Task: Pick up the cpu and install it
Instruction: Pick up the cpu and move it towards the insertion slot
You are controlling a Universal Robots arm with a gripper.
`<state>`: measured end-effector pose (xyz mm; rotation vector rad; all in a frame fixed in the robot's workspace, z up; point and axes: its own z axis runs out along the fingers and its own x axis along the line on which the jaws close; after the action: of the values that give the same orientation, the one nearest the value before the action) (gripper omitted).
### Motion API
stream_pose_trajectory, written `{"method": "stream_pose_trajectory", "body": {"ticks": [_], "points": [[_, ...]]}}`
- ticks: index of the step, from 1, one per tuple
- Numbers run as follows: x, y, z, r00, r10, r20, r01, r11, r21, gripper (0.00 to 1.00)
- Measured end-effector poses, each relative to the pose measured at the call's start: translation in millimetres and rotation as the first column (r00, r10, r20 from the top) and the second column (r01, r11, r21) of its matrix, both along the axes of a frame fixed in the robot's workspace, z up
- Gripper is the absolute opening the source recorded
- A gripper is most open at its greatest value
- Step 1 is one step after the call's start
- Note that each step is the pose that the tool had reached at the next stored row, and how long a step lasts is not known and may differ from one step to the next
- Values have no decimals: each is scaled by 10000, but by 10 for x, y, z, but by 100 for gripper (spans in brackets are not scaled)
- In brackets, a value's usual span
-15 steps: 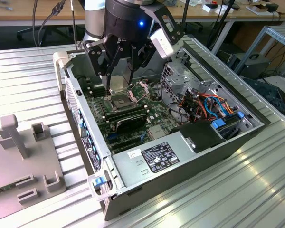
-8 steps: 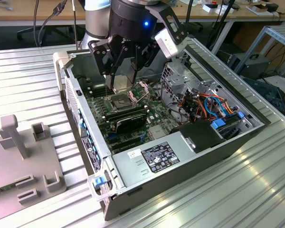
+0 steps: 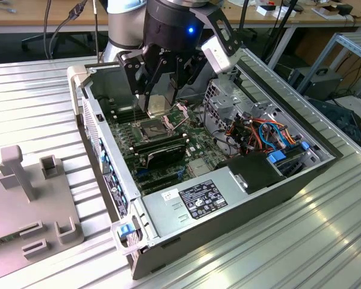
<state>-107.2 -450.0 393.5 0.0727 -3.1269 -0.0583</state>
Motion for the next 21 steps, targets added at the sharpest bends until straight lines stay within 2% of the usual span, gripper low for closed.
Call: {"method": "stream_pose_trajectory", "body": {"ticks": [9,21], "points": [[53,0,-2,10000,0,0,0,10000,0,54],[79,0,-2,10000,0,0,0,10000,0,54]]}}
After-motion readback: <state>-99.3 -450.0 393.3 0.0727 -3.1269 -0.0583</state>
